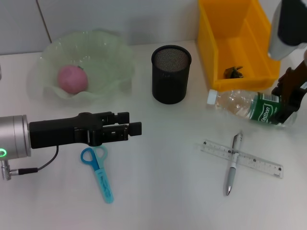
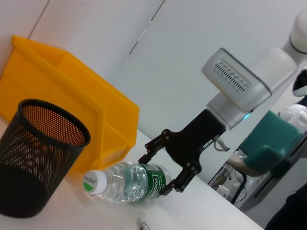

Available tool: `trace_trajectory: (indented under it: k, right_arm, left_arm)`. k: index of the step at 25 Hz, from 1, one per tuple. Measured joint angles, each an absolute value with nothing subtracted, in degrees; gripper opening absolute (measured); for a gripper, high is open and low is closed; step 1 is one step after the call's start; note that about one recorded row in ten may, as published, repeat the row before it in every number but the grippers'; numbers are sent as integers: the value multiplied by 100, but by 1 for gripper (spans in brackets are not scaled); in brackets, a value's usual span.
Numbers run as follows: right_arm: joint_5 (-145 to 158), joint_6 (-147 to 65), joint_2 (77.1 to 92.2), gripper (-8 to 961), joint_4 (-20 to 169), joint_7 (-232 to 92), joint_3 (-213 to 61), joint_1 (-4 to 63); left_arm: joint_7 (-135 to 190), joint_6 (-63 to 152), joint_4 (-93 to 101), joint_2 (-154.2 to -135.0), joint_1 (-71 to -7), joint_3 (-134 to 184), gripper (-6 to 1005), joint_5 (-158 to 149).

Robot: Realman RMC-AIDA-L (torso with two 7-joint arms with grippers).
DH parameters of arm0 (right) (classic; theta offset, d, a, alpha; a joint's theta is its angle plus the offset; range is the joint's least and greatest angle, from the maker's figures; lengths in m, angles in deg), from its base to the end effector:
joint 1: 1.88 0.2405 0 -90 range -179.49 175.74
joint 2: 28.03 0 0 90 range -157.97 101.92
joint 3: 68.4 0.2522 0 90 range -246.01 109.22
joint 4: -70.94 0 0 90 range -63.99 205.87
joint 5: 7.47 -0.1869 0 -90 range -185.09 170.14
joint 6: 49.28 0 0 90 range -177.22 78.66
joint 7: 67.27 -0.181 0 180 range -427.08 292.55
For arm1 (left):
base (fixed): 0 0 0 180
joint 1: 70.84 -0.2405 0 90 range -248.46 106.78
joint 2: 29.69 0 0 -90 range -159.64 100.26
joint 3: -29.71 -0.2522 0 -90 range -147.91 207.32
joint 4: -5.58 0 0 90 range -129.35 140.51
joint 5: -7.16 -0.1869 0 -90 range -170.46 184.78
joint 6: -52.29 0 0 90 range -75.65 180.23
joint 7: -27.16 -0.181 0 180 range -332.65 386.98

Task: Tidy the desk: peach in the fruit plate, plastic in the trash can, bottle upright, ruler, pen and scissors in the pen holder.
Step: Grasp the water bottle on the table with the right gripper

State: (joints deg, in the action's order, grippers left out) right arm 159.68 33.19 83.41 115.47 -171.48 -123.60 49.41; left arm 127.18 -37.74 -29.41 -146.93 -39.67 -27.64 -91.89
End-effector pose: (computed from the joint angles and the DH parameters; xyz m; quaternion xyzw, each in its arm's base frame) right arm 0.2686 0.4018 0.0303 -0.9296 0.1400 -0.3084 0.1451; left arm -0.1930 0.3119 -0.0461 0.8976 0.3398 0.2808 0.0001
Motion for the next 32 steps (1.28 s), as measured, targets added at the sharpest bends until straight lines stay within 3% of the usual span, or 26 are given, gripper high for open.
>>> trace_trajectory:
  k: [32]
  right_arm:
    - [15978, 2585, 8590, 812, 11262, -17125, -12567, 4819]
  left_arm:
    - [12716, -3877, -2997, -14661, -4052, -2729, 723, -9190]
